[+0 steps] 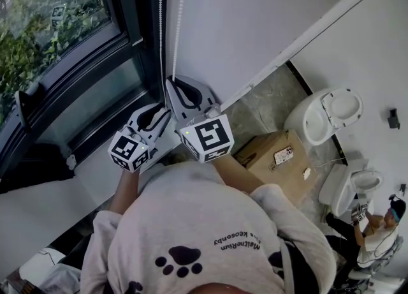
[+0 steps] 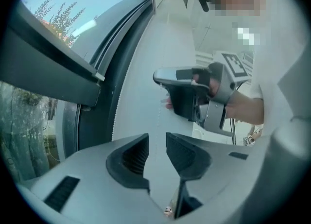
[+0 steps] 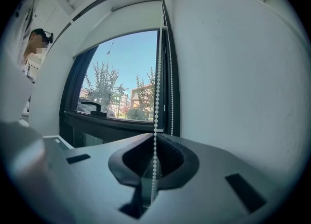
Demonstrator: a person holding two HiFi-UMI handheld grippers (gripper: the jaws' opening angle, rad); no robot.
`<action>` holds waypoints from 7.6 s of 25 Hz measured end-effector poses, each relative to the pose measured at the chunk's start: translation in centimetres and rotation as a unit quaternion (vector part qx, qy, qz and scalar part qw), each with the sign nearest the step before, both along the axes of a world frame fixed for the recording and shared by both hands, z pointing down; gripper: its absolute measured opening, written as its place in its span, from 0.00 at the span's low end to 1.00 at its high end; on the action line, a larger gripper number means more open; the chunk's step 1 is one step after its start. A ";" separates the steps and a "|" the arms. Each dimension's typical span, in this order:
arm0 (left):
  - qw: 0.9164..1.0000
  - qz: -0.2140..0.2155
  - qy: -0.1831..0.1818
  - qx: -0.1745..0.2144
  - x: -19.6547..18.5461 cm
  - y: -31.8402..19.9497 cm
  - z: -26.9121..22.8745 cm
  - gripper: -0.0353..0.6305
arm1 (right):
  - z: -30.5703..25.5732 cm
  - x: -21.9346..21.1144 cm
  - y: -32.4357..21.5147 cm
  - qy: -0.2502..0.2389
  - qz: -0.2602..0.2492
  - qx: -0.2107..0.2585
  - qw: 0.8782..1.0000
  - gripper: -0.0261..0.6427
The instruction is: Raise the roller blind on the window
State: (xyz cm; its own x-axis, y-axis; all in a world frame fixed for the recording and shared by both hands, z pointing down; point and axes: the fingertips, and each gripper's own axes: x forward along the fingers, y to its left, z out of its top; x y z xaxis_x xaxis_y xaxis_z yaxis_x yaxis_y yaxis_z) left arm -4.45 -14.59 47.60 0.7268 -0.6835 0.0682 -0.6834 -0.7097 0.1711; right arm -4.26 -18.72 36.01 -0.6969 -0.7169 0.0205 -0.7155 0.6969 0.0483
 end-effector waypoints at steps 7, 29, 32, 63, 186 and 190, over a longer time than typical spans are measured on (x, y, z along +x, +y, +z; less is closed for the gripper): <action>0.999 -0.005 0.028 0.025 -1.4 0.4 -7.3 0.22 | 0.0 -0.1 0.1 -0.002 -0.006 0.002 1.000 0.07; 0.987 0.038 -0.011 0.157 0.9 -3.0 -28.3 0.21 | -0.2 -0.9 1.5 0.003 -0.024 0.006 1.000 0.07; 0.986 0.048 -0.026 0.158 1.6 -3.4 -28.9 0.16 | -0.3 -1.1 1.6 0.006 -0.025 0.008 1.000 0.07; 0.996 0.045 0.009 0.071 0.5 -3.7 -16.9 0.08 | 11.8 -1.6 1.1 0.062 -0.036 -0.050 0.996 0.07; 0.998 -0.056 0.005 0.033 -2.7 -0.2 -3.3 0.15 | 1.7 -2.0 1.1 -0.006 -0.008 0.022 1.000 0.07; 0.996 -0.078 0.007 0.053 -3.5 -0.2 -7.1 0.06 | 1.6 -1.5 0.9 -0.002 -0.003 0.020 1.000 0.07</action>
